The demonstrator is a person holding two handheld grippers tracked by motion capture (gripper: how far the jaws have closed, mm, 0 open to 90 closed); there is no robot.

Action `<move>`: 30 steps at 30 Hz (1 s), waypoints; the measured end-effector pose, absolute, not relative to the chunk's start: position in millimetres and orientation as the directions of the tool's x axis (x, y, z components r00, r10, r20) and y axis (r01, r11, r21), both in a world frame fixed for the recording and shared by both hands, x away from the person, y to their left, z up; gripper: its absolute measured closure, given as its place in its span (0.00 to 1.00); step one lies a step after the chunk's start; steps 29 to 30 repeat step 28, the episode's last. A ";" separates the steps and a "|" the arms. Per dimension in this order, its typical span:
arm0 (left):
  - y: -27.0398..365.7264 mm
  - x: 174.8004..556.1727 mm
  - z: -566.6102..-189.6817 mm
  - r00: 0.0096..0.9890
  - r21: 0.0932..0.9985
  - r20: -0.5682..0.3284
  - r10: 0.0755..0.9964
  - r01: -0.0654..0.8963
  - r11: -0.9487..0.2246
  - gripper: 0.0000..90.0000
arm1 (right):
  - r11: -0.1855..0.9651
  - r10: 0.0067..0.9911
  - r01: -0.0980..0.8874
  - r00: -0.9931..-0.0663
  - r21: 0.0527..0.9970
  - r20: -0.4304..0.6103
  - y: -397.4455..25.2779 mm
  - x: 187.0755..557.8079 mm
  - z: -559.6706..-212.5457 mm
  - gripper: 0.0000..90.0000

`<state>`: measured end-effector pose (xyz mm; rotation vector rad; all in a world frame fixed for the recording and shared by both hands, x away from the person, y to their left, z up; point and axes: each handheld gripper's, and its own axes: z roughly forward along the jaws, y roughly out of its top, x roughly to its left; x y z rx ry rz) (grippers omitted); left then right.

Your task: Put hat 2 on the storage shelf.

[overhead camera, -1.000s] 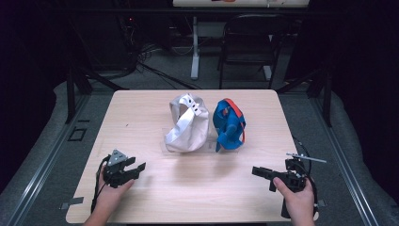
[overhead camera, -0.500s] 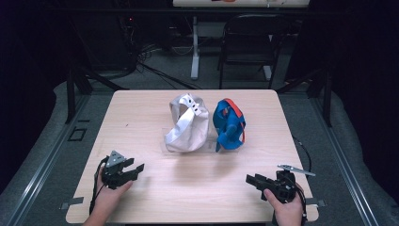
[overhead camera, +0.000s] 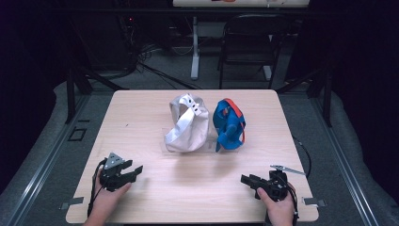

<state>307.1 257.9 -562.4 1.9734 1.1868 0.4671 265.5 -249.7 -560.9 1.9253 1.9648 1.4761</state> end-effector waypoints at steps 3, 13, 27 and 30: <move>258.8 306.8 -562.6 0.498 0.767 -0.075 0.864 0.582 -0.269 0.52 | -0.198 0.790 0.765 -0.245 0.613 0.562 -247.2 266.8 -561.7 0.55; 255.4 306.7 -562.1 0.509 0.769 -0.072 0.858 0.577 -0.277 0.52 | -0.064 0.861 0.694 -0.325 0.718 0.391 -233.8 262.6 -556.4 0.53; 215.4 298.7 -550.7 0.610 0.810 -0.079 0.788 0.500 -0.306 0.53 | -0.075 0.910 0.677 -0.254 0.732 0.329 -248.0 260.3 -558.1 0.49; 205.2 297.0 -548.9 0.632 0.816 -0.084 0.771 0.487 -0.311 0.52 | -0.040 0.926 0.659 -0.257 0.751 0.275 -248.3 260.9 -557.5 0.47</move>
